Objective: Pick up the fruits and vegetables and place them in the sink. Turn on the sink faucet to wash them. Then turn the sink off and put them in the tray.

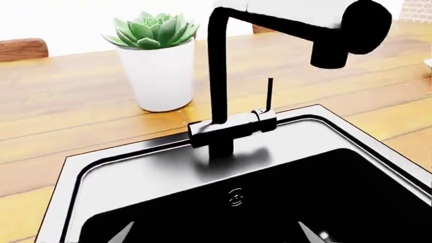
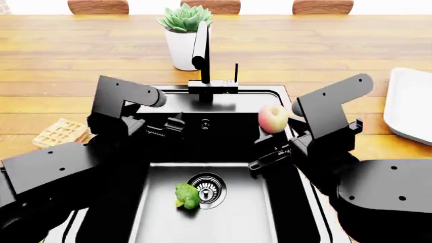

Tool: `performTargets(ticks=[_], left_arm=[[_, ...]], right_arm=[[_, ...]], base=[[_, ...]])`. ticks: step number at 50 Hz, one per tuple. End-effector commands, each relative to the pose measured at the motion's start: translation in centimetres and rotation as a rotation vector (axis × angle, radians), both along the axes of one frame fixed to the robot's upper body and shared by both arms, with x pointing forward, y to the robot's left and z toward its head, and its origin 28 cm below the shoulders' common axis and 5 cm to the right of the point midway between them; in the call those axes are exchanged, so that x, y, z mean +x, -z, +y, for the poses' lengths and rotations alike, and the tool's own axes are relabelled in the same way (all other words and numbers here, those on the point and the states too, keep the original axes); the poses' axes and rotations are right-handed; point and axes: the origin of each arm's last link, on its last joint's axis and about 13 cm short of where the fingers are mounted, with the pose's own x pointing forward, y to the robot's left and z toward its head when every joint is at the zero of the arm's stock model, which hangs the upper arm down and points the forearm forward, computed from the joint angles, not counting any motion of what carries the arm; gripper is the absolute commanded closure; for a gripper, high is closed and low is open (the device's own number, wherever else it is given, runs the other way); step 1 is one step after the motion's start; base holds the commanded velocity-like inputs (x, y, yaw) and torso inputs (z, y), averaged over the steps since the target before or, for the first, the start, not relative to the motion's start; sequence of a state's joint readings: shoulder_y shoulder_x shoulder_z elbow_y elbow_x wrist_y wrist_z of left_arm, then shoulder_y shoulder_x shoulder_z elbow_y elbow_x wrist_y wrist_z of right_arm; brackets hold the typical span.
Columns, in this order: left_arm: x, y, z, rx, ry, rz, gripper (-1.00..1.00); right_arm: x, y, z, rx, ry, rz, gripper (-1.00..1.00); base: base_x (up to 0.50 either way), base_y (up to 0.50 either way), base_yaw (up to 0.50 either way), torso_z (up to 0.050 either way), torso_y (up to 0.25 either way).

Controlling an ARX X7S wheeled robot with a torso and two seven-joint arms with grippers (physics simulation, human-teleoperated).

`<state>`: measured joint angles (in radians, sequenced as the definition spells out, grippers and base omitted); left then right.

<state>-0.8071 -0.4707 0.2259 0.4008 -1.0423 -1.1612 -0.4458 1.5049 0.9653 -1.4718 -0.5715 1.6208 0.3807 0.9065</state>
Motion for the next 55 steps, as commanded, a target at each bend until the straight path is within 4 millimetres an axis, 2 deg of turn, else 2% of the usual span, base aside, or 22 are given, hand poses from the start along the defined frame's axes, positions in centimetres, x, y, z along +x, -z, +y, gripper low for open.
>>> performTargets(ticks=[1,11,23,32,41,42,48,55], left_arm=[[-2.4,-3.6,2.3,-0.080,-0.144,-0.183,-1.00],[-3.9,-5.0,3.8,-0.116,-0.223,-0.274,-1.00],[-3.8,-4.6,3.9,-0.127,-0.224,-0.278,-1.00],[-3.8,-4.2,4.0,-0.133,-0.215,-0.270,-1.00],[-3.8,-3.8,4.1,-0.135,-0.212,-0.258,-1.00],[-3.8,-3.8,4.1,-0.135,-0.211,-0.257,-1.00],[-3.8,-3.6,4.2,-0.137,-0.213,-0.251,-1.00],[-3.8,-3.6,4.2,-0.139,-0.214,-0.251,-1.00]], right_arm=[[0.5,2.6,2.2,0.018,-0.112,0.060,1.00],[3.7,6.1,4.2,0.047,-0.151,0.166,1.00],[6.8,10.6,5.1,0.045,-0.119,0.288,1.00],[7.7,14.0,5.5,0.013,-0.101,0.374,1.00],[7.5,15.1,5.6,-0.007,-0.107,0.413,1.00],[7.5,15.1,5.7,-0.011,-0.112,0.415,-1.00],[7.4,14.4,5.7,-0.002,-0.118,0.403,-1.00],[7.0,12.3,5.7,0.012,-0.126,0.337,-1.00]], base=[[0.00,0.00,0.00,0.000,0.000],[0.00,0.00,0.00,0.000,0.000],[0.00,0.00,0.00,0.000,0.000],[0.00,0.00,0.00,0.000,0.000],[0.00,0.00,0.00,0.000,0.000],[0.00,0.00,0.00,0.000,0.000],[0.00,0.00,0.00,0.000,0.000],[0.00,0.00,0.00,0.000,0.000]])
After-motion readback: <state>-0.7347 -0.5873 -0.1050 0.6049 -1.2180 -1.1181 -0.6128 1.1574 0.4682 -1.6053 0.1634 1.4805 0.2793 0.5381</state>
